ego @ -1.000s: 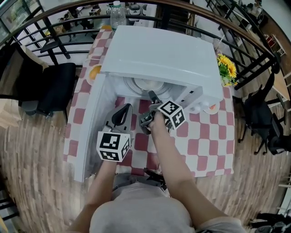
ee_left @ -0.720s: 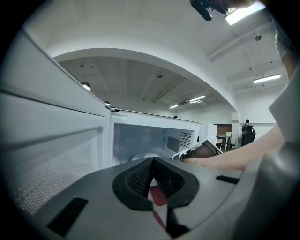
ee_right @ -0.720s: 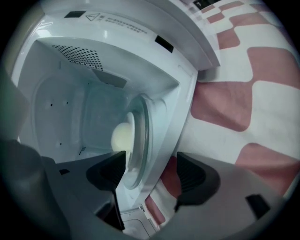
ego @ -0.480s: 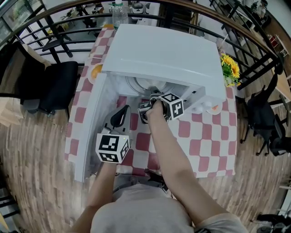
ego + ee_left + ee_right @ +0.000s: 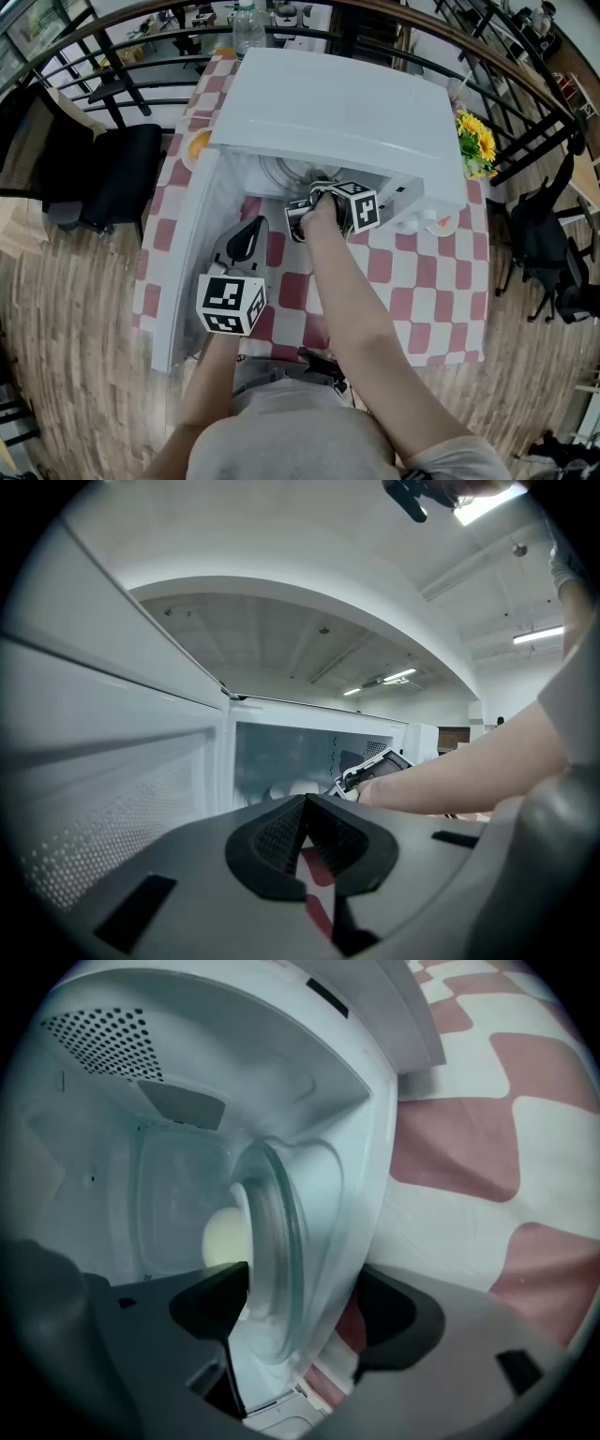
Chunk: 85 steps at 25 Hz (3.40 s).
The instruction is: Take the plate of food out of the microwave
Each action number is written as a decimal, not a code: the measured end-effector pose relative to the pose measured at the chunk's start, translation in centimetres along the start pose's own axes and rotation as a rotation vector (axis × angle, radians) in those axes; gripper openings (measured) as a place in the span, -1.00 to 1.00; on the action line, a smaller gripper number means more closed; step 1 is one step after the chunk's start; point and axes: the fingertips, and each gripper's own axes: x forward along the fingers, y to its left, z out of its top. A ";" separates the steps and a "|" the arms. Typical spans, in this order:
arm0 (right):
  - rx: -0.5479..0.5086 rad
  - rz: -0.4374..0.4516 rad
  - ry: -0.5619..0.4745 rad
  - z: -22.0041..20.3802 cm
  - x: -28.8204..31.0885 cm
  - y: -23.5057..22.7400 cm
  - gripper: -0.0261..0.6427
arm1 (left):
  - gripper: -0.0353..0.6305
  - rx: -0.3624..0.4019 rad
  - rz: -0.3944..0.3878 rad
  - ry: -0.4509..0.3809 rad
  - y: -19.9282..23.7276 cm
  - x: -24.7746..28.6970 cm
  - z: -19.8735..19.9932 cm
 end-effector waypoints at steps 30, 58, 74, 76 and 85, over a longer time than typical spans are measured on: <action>-0.101 0.139 0.083 -0.7 -4.4 -0.2 -0.57 | -0.89 -0.005 -0.024 -0.015 -0.9 -0.4 0.3; -0.096 0.545 0.077 0.6 -6.6 1.0 -0.83 | -0.89 -0.017 -0.050 -0.039 -1.4 -0.2 0.8; -0.151 0.601 0.089 -0.7 -10.3 1.4 -0.83 | -0.89 -0.016 -0.062 -0.058 -2.0 -0.5 1.2; -0.161 0.615 0.079 -0.9 -11.0 1.5 -0.83 | -0.89 -0.014 -0.065 -0.060 -2.1 -0.5 1.3; -0.141 0.659 0.064 -1.7 -13.7 2.1 -0.83 | -0.89 -0.005 -0.071 -0.077 -2.4 -1.0 1.7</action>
